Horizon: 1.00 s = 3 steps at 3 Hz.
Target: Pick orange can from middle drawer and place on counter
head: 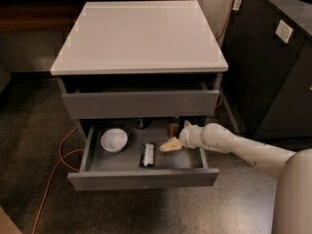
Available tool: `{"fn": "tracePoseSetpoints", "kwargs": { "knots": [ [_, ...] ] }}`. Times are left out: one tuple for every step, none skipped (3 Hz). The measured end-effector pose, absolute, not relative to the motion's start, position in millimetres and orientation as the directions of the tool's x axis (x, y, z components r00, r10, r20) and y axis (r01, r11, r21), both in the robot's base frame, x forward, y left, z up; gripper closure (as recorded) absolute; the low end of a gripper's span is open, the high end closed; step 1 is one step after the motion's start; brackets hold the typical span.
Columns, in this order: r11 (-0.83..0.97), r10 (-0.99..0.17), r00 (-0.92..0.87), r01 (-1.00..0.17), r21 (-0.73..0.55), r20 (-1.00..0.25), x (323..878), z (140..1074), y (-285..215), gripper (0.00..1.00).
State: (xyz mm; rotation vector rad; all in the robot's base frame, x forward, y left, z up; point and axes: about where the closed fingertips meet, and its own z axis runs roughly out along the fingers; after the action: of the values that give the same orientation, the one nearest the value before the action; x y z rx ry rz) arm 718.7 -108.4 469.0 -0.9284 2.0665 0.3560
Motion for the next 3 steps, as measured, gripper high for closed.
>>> {"fn": "tracePoseSetpoints", "kwargs": {
  "knots": [
    [0.701,-0.466,-0.387,-0.710,-0.065,-0.796,740,461,-109,0.00],
    [0.719,-0.452,-0.382,-0.691,-0.076,-0.806,755,458,-113,0.00],
    [0.733,-0.437,-0.378,-0.675,-0.080,-0.816,766,453,-114,0.00]
  ]
}}
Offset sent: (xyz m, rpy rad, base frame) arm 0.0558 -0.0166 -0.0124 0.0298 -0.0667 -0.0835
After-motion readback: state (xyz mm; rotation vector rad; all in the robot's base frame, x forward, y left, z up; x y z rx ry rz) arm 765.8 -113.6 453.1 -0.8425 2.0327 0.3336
